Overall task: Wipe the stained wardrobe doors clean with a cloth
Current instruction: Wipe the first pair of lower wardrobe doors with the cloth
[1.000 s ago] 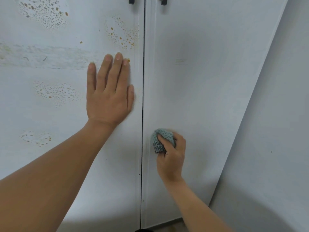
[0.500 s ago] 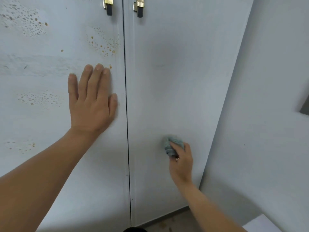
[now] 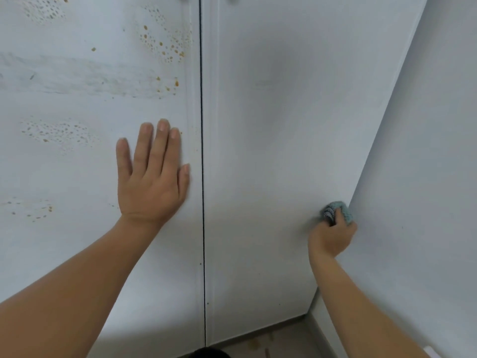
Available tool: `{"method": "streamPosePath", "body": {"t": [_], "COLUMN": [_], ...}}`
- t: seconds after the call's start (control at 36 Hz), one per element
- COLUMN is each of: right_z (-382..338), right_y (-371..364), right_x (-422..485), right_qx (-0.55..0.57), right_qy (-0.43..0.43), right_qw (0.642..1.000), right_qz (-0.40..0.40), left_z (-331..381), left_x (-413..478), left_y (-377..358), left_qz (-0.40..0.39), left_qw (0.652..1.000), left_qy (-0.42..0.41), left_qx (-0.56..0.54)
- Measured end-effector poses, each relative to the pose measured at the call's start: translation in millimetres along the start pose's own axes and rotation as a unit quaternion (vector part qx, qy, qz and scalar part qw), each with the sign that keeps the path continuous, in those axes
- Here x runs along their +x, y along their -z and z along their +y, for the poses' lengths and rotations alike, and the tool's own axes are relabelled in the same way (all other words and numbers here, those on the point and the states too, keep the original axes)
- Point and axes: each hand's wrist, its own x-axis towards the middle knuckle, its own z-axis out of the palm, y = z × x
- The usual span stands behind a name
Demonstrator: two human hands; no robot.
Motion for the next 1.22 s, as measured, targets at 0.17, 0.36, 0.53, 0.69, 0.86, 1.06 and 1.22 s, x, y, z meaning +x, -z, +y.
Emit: {"method": "streamPosePath", "body": {"t": [0.17, 0.36, 0.53, 0.69, 0.86, 1.06, 1.22], "right_z": [11.1, -2.8, 0.0, 11.5, -20.2, -4.6, -19.8], "right_y": [6.4, 2.6, -2.5, 6.9, -11.6, -11.7, -4.8], "right_x": [-32.2, -2.9, -66.4, -59.3, -63.6, -122.8, -90.2], "right_qx": [-0.004, 0.072, 0.009, 0.017, 0.116, 0.034, 0.052], "right_qy": [0.075, -0.085, 0.078, 0.114, -0.037, 0.229, 0.129], "right_qw": [0.995, 0.994, 0.994, 0.986, 0.992, 0.963, 0.986], "right_qz": [-0.061, 0.007, -0.072, -0.122, -0.023, -0.136, -0.091], "left_z": [-0.3, -0.4, 0.3, -0.6, 0.0, 0.7, 0.6], "left_x": [0.5, -0.7, -0.2, -0.3, -1.3, -1.2, -1.4], "left_y": [1.1, 0.3, -0.4, -0.5, -0.7, -0.2, 0.1], "left_qz": [0.003, -0.005, -0.009, -0.005, -0.004, -0.005, -0.005], "left_qw": [1.0, 1.0, 1.0, 1.0, 1.0, 1.0, 1.0], "left_qy": [-0.001, -0.001, 0.001, -0.001, -0.001, 0.0, 0.001], "left_qx": [-0.002, 0.0, 0.001, -0.005, -0.004, -0.006, -0.005]}}
